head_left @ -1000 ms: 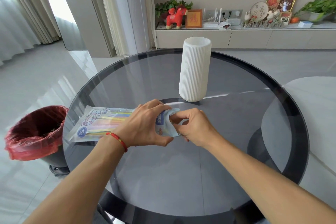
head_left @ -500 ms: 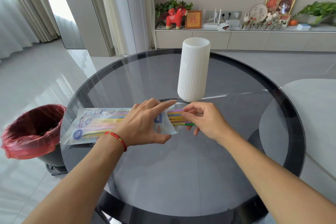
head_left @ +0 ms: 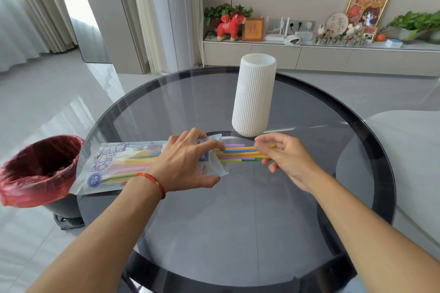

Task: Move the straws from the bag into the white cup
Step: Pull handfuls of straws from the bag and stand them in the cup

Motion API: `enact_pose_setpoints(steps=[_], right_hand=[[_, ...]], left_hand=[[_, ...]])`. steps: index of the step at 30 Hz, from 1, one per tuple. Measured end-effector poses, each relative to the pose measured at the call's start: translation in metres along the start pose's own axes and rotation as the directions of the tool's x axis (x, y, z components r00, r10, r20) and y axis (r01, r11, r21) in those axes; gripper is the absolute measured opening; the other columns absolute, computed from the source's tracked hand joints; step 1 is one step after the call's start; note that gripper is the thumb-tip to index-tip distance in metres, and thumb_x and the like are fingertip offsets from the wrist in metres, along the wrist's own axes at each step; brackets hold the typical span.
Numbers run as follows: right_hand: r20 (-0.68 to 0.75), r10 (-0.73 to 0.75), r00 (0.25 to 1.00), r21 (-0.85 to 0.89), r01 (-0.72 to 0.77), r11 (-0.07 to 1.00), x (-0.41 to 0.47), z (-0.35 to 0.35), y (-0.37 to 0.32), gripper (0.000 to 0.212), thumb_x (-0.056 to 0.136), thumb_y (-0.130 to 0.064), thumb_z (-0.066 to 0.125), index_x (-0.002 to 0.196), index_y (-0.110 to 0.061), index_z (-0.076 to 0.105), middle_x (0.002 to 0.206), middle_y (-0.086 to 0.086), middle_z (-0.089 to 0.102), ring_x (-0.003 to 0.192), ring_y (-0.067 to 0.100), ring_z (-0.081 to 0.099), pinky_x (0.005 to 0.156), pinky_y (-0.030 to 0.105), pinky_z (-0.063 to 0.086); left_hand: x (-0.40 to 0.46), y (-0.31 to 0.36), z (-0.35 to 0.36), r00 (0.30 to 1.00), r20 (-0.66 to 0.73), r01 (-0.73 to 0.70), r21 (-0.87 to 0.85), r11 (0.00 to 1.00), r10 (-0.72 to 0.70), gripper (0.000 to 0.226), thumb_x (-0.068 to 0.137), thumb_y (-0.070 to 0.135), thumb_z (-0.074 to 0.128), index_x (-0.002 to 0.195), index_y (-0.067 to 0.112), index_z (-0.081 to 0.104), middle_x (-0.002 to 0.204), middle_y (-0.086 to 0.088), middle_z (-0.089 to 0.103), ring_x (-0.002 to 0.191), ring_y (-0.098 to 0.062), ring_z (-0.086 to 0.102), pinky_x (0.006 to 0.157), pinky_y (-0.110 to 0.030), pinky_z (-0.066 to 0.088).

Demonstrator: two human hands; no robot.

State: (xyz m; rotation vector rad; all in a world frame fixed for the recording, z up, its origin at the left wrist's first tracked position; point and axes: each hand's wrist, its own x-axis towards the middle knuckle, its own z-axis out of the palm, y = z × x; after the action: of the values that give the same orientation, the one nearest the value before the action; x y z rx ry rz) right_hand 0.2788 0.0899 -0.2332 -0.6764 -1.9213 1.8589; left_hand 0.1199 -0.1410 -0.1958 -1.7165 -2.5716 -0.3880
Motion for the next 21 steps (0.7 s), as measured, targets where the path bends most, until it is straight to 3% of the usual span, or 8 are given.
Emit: enact_pose_setpoints(steps=[5,16,21], right_hand=[[-0.067,-0.048,0.997,-0.034,0.046,0.998,0.006,-0.007,-0.004,0.006,0.089,-0.008,0.081,0.092,-0.004,0.078,0.067,0.001,0.072,0.051,0.011,0.059,0.046,0.019,0.047],[-0.279,0.003,0.960,0.032,0.006,0.999,-0.033,-0.112,-0.015,0.017,0.086,-0.014,0.083,0.097,-0.002,0.078,0.065,0.002,0.065,0.052,0.009,0.056,0.048,0.016,0.046],[-0.363,-0.035,0.931,0.082,0.069,0.994,-0.070,-0.140,-0.025,0.024,0.079,-0.020,0.086,0.096,-0.004,0.079,0.063,-0.002,0.067,0.052,0.008,0.056,0.050,0.015,0.048]], left_hand=[[-0.001,-0.002,0.002,1.000,0.016,0.010,0.005,1.000,-0.011,0.067,0.072,0.071,0.064,0.134,0.052,0.046,0.131,0.005,0.044,0.113,-0.020,0.049,0.103,-0.045,0.040],[-0.003,-0.004,0.011,0.998,0.055,0.001,0.036,0.999,-0.003,0.080,0.068,0.077,0.057,0.141,0.050,0.036,0.146,0.005,0.039,0.128,-0.026,0.047,0.113,-0.058,0.032],[-0.003,-0.001,0.013,0.996,0.086,-0.011,0.031,0.999,0.008,0.100,0.066,0.080,0.057,0.153,0.050,0.016,0.150,0.003,0.034,0.135,-0.027,0.040,0.115,-0.059,0.029]])
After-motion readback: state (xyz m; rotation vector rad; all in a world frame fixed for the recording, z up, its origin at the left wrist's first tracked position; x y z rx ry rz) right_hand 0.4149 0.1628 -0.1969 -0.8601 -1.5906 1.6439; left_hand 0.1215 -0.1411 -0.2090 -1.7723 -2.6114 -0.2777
